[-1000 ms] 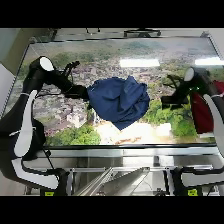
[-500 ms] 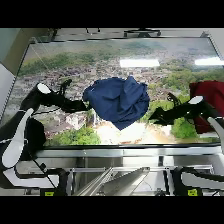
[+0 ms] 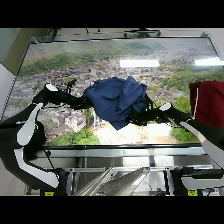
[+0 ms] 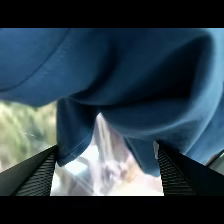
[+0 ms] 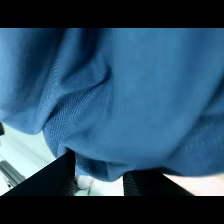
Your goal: Fold the shirts.
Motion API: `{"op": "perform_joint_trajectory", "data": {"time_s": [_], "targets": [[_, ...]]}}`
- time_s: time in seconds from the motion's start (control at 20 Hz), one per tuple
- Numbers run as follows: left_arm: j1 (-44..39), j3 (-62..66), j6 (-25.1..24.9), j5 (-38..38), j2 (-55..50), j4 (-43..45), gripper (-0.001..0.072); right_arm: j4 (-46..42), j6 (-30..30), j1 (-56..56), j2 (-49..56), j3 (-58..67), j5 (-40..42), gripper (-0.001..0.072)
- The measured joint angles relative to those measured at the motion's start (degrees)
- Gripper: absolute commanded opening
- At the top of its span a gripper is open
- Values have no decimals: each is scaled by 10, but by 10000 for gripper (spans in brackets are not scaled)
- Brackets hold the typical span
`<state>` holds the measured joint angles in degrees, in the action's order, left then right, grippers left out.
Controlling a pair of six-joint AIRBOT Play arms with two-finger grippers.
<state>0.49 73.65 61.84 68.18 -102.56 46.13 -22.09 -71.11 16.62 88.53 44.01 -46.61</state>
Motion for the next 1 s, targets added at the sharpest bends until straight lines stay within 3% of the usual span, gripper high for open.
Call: {"op": "perform_joint_trajectory", "data": {"time_s": [0.1,0.15,0.2,0.25,0.3,0.35,0.75,1.0], "targets": [[-3,23,-1,-1,-21,-2,559,19,0,18,14,0,9,342],[-6,35,-3,-3,-30,-1,557,26,0,26,19,0,12,291],[-9,46,-3,-3,-38,0,443,28,1,33,22,0,15,106],[-12,55,-4,-4,-43,3,203,26,5,39,26,1,17,64],[-13,61,-4,-10,-48,9,50,26,9,42,28,2,19,57],[-14,65,-5,-10,-51,16,18,25,14,43,28,5,20,17],[12,77,-12,68,-44,0,18,23,40,-20,-66,18,-2,17],[26,79,-44,134,73,-103,17,29,68,-88,-218,61,-56,17]]}}
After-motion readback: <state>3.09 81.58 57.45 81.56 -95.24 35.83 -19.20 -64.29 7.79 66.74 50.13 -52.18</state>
